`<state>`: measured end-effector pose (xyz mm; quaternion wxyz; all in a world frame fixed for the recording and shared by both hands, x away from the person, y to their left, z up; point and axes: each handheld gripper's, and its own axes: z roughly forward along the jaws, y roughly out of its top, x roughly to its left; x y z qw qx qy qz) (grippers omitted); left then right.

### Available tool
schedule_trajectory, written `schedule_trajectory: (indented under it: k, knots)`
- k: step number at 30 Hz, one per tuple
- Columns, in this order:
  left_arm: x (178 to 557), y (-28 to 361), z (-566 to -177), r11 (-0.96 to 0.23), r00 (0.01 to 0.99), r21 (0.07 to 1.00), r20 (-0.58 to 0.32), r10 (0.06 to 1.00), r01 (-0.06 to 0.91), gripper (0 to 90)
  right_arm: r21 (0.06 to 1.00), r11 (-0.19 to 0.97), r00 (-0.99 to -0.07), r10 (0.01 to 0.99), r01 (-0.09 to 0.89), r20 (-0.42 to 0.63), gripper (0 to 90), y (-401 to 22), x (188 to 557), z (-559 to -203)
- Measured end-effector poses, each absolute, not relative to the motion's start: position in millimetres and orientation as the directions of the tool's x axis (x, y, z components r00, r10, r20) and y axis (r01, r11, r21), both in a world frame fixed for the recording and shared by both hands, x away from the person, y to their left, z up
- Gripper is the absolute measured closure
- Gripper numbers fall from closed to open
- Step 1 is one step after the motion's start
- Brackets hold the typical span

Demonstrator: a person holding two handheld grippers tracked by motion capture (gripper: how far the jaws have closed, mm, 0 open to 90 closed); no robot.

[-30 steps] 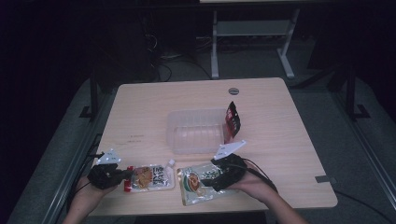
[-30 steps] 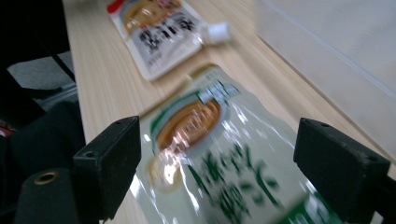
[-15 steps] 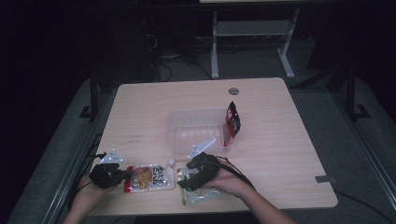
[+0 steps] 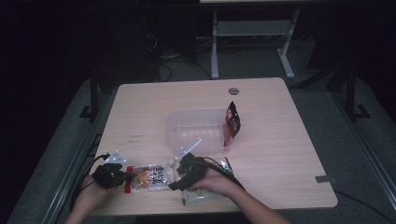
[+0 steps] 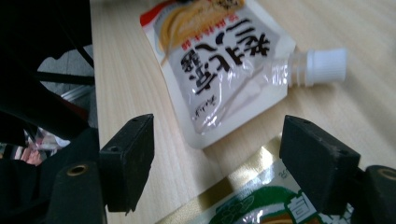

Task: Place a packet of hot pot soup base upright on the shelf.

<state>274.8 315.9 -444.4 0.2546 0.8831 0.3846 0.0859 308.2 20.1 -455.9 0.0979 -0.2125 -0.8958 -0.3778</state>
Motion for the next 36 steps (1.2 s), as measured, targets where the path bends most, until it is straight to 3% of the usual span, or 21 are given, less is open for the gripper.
schedule_trajectory:
  k: [15, 18, 24, 33, 36]
  knots:
    - [277.1, 319.0, -446.0, -0.559, 0.683, 0.519, -0.069, 0.727, 0.647, 90.0, 0.609, 0.619, -0.867, 0.309, 0.496, 0.391, 39.3, 33.6, 316.8, -464.5]
    - [276.8, 318.9, -446.0, -0.558, 0.683, 0.519, -0.069, 0.728, 0.647, 90.0, 0.581, 0.650, -0.871, 0.330, 0.490, 0.365, 41.0, 30.6, 316.7, -458.1]
    - [277.1, 319.0, -445.9, -0.561, 0.684, 0.517, -0.068, 0.726, 0.646, 90.0, 0.554, 0.654, -0.854, 0.336, 0.516, 0.398, 41.6, 28.3, 314.9, -458.9]
    - [277.5, 319.6, -446.0, -0.558, 0.684, 0.518, -0.074, 0.726, 0.648, 90.0, 0.589, 0.615, -0.849, 0.321, 0.524, 0.419, 43.5, 37.2, 315.8, -463.8]
    - [277.5, 320.0, -446.0, -0.560, 0.686, 0.517, -0.074, 0.724, 0.647, 89.9, 0.610, 0.594, -0.850, 0.322, 0.524, 0.417, 53.4, 40.5, 319.6, -467.0]
